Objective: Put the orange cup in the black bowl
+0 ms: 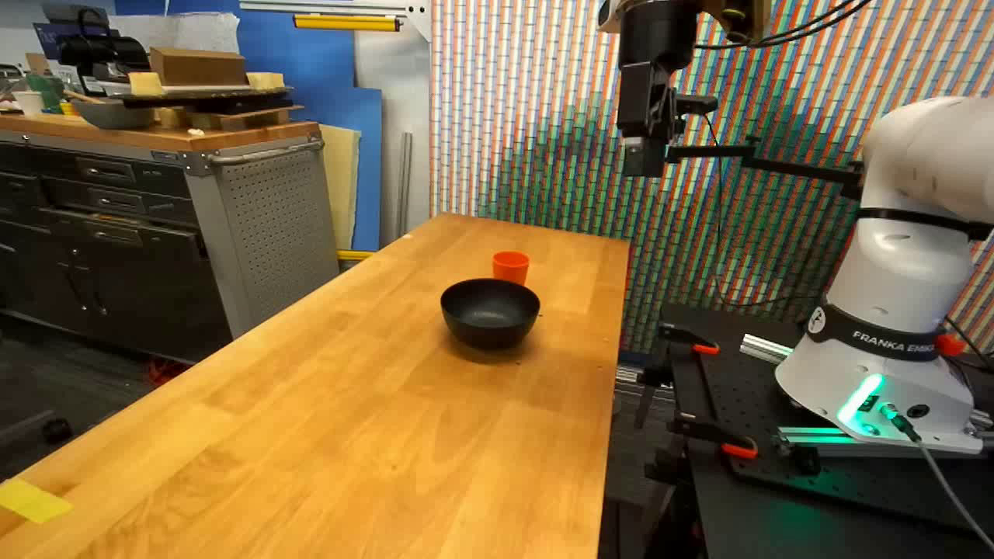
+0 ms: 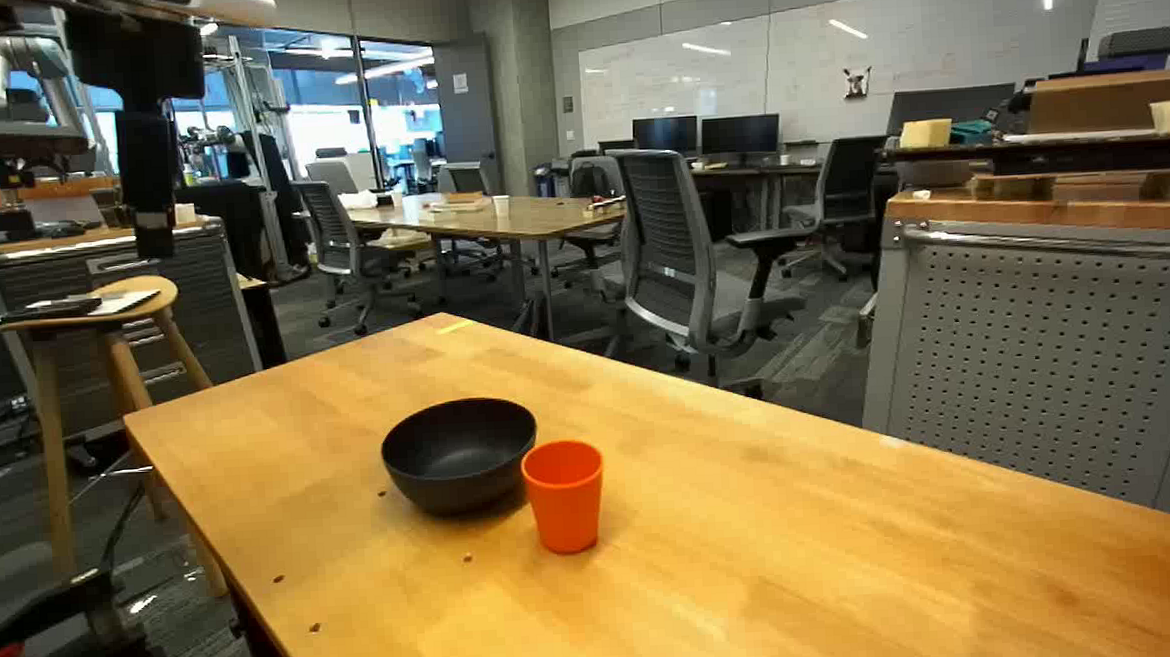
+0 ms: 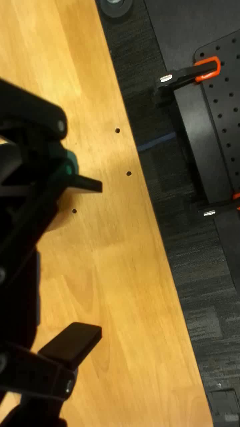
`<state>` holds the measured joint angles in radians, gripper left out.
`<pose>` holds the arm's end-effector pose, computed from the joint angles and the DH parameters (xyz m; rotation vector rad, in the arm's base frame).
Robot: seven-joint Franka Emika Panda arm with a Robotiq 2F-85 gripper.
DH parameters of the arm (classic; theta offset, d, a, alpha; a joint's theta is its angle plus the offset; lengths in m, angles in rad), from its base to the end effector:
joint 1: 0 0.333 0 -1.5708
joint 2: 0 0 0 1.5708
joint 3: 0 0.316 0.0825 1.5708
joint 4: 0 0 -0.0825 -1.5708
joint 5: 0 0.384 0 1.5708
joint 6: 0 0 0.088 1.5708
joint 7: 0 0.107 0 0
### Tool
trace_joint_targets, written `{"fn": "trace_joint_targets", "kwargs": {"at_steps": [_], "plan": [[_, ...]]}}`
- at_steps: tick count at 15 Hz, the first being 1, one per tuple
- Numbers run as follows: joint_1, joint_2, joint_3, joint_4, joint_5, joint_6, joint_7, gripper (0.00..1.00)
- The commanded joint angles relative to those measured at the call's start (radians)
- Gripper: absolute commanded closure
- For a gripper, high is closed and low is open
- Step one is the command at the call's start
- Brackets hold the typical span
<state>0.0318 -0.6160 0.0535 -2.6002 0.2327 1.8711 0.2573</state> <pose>0.3432 0.0470 0.4447 -2.9421 0.3925 0.2106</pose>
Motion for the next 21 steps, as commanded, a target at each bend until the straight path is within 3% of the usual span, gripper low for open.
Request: {"fn": "trace_joint_targets", "kwargs": {"at_steps": [1,6,9,15,18,21], "plan": [[-0.01,0.0,0.008,0.003,0.004,-0.003,-0.005,0.0],[-0.006,0.007,0.025,-0.003,-0.017,0.02,-0.012,0.0],[-0.041,0.079,0.044,-0.006,-0.105,0.178,-0.005,0.0],[-0.195,0.323,-0.01,0.022,-0.307,0.525,0.057,0.0],[-0.26,0.467,-0.047,0.052,-0.383,0.63,0.113,0.0],[-0.273,0.611,-0.092,0.099,-0.429,0.714,0.158,0.0]]}}
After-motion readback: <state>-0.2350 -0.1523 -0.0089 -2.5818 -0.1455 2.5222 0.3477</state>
